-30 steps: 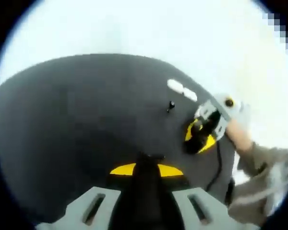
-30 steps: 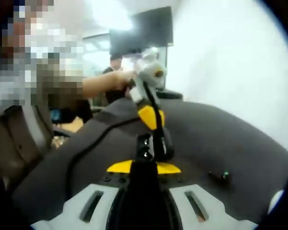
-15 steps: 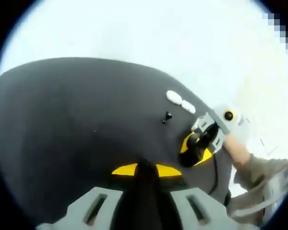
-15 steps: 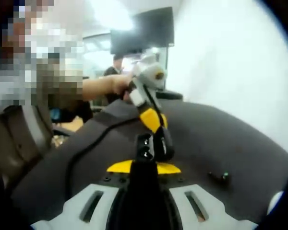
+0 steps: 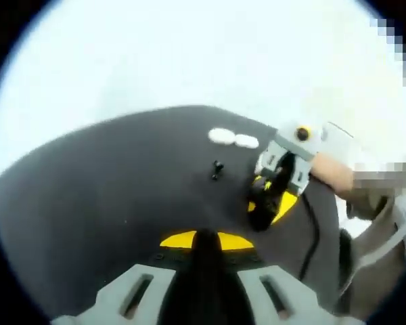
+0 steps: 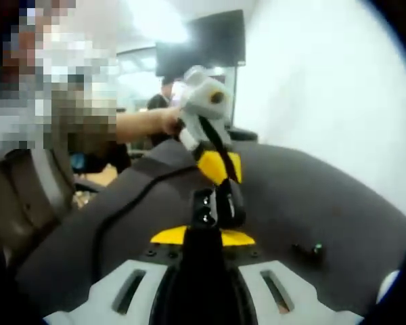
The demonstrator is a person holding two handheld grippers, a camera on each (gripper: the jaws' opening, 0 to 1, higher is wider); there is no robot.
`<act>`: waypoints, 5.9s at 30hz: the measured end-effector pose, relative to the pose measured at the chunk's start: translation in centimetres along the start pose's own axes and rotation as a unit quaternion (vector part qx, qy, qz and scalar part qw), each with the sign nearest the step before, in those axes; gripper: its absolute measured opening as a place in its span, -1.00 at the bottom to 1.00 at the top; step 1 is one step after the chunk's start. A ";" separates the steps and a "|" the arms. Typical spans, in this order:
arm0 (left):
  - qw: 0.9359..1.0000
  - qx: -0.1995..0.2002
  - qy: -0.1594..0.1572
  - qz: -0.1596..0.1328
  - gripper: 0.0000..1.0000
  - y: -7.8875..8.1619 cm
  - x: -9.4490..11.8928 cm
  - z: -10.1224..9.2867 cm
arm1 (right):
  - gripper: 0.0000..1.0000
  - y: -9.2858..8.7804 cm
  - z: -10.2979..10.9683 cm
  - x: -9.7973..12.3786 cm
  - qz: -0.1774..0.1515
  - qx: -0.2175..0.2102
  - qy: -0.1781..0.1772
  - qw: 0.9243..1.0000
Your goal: Pick up three earphones and place each one into its charging case using tactile feedback, ensure that each earphone is properly inserted and securely positioned inside the case.
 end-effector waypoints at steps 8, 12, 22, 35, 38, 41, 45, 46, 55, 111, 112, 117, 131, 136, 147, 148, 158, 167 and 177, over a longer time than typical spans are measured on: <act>0.970 -0.225 -0.014 -0.095 -0.84 1.6 0.7 -3.9 | -0.64 0.0 0.0 0.0 0.000 -0.002 0.000 1.000; 0.948 -0.291 -0.031 -0.128 -0.84 2.4 0.6 -5.6 | -0.64 0.0 0.0 0.0 0.000 -0.002 0.000 1.000; 0.881 -0.461 -0.012 -0.105 -0.84 1.6 -0.7 -7.4 | -0.64 0.0 0.0 0.0 0.000 -0.002 0.000 1.000; 0.847 -0.526 0.002 -0.074 -0.84 1.4 -1.5 -6.9 | -0.64 0.0 0.0 0.0 0.000 -0.001 0.000 1.000; 0.837 -0.542 0.004 -0.073 -0.84 1.2 -1.6 -7.0 | -0.64 0.0 0.0 0.0 0.000 -0.001 0.001 1.000; 0.838 -0.542 0.000 -0.070 -0.84 1.2 -1.6 -7.2 | -0.64 0.0 0.1 0.0 0.000 -0.001 0.001 1.000; 0.831 -0.553 -0.011 -0.065 -0.84 0.6 -1.5 -7.6 | -0.64 0.1 0.1 0.0 -0.001 0.000 0.001 1.000; 0.829 -0.555 -0.009 -0.064 -0.84 0.7 -1.5 -7.5 | -0.64 0.1 0.1 0.0 0.000 0.000 0.001 1.000; 0.808 -0.587 0.006 -0.048 -0.84 1.4 -1.6 -7.1 | -0.64 0.1 0.1 0.0 0.000 0.000 0.001 1.000; 0.581 -0.805 0.097 0.063 -0.84 -0.4 -1.7 -9.0 | -0.64 0.0 0.1 0.1 -0.002 0.002 0.003 1.000; 0.584 -0.803 0.096 0.066 -0.84 -0.4 -1.7 -9.0 | -0.64 0.0 0.1 0.0 -0.002 0.002 0.003 1.000; 0.595 -0.796 0.088 0.072 -0.84 -0.5 -1.7 -8.9 | -0.64 0.0 0.1 0.0 -0.002 0.002 0.003 1.000; 0.631 -0.769 0.065 0.082 -0.84 -0.1 -1.3 -8.7 | -0.64 -0.1 0.0 0.0 -0.002 0.002 0.005 1.000; 0.654 -0.749 0.077 0.071 -0.82 0.7 -0.9 -8.2 | -0.64 -0.2 0.0 0.0 -0.001 0.001 0.004 1.000; 0.952 -0.287 -0.093 0.047 -0.59 -1.1 0.0 -3.6 | -0.64 -0.2 -0.2 -0.2 -0.001 0.001 0.004 1.000; 0.961 -0.248 -0.112 0.046 -0.59 -1.3 -0.4 -3.3 | -0.64 -0.2 -0.2 -0.2 -0.001 0.000 0.004 1.000; 0.973 -0.100 -0.205 0.037 -0.68 -1.3 -4.5 -3.6 | -0.64 -0.1 -0.2 -0.2 -0.001 0.000 0.004 1.000; 0.964 -0.118 -0.237 0.009 -0.71 -1.5 -4.5 -4.1 | -0.64 0.1 0.1 -0.2 0.002 -0.005 0.004 1.000; 0.971 -0.122 -0.207 -0.011 -0.71 -1.5 -4.1 -3.7 | -0.62 0.6 -5.2 6.3 -0.013 -0.140 -0.166 0.976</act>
Point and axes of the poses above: the point that each gripper's makers call its tool centre point, and the gripper's own axes: x roughly backward along the fingers, z roughly to its left, y roughly out of its top, the point moved 5 cm from there along x, roughly backward along the fingers, and after that the axes turned 15 degrees about x, right-handed, at the moved point
